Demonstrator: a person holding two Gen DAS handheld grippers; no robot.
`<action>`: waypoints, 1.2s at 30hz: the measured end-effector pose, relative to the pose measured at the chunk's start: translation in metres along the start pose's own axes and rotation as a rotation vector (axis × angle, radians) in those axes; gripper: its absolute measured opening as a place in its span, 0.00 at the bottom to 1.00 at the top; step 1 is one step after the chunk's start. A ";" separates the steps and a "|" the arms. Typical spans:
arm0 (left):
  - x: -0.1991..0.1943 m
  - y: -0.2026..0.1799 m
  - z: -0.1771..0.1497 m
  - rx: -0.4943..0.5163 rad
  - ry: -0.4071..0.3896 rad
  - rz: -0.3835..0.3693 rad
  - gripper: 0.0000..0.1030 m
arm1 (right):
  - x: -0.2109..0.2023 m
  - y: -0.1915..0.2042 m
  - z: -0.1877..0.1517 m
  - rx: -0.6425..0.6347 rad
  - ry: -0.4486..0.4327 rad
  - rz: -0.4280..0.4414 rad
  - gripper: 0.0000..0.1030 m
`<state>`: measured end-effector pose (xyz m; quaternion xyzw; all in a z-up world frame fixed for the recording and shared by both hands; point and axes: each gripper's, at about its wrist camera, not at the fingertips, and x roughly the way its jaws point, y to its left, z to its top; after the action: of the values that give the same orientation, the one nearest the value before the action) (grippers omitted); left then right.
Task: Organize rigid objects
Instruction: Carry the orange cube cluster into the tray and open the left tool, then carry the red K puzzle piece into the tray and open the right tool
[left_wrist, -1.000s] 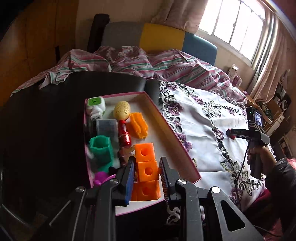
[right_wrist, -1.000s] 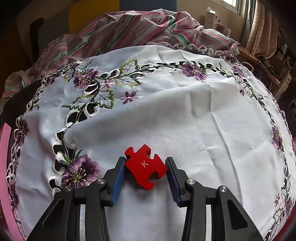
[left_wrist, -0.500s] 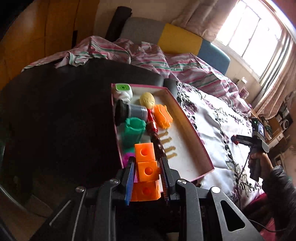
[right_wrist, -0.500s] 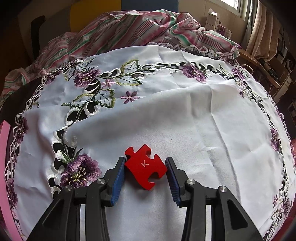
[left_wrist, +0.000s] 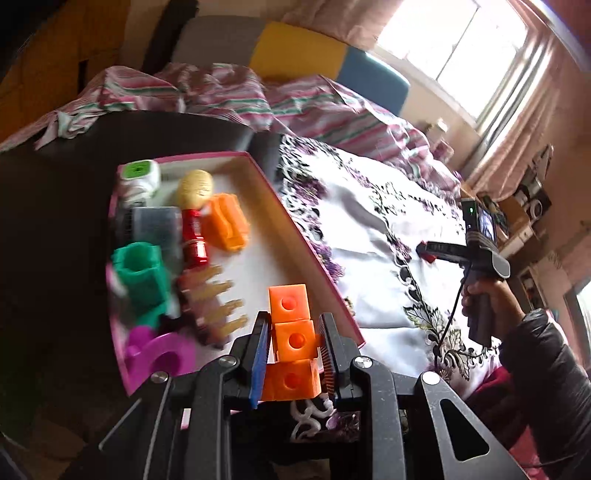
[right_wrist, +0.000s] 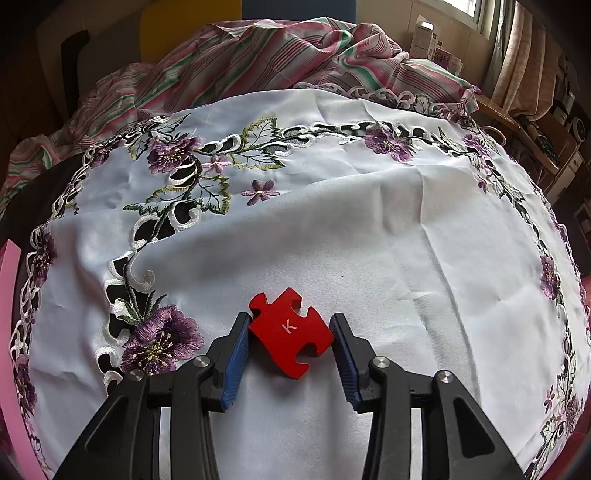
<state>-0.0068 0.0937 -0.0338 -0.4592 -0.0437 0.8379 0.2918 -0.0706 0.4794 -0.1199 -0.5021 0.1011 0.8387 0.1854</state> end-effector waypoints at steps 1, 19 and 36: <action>0.004 -0.003 0.002 0.013 0.004 -0.002 0.26 | 0.000 0.000 0.000 -0.002 0.000 -0.001 0.42; 0.046 0.013 -0.014 0.053 0.091 0.092 0.33 | 0.000 0.002 0.001 -0.009 0.003 -0.007 0.42; -0.008 0.006 -0.006 0.060 -0.042 0.215 0.42 | -0.016 0.008 0.003 -0.028 -0.042 -0.001 0.42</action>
<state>-0.0010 0.0834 -0.0335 -0.4346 0.0249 0.8747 0.2130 -0.0696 0.4699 -0.1042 -0.4868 0.0852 0.8503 0.1811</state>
